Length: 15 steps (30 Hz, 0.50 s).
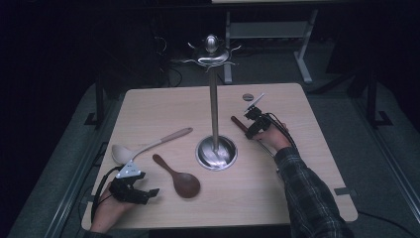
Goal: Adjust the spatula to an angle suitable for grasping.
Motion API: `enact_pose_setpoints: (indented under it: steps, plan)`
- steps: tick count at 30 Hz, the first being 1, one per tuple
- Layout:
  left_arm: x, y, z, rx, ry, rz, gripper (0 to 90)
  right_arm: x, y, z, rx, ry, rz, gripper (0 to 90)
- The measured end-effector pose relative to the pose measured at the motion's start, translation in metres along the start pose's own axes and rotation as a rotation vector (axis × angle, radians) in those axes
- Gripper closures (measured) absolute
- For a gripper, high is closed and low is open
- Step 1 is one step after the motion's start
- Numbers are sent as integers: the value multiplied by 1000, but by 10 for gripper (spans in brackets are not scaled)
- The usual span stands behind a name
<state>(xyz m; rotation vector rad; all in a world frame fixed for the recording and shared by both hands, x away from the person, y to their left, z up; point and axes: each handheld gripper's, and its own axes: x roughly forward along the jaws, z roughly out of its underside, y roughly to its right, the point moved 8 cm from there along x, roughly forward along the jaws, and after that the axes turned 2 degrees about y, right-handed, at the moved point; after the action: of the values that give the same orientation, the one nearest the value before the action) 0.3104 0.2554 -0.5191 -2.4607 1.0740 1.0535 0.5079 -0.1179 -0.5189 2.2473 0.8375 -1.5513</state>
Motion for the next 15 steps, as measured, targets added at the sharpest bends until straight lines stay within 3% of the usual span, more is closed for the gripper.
enact_pose_setpoints:
  steps: [15]
  plan:
    - [1, 1, 0, -2, 3, 6, 141, -1, 0, 0, 12, 8, 9, 732]
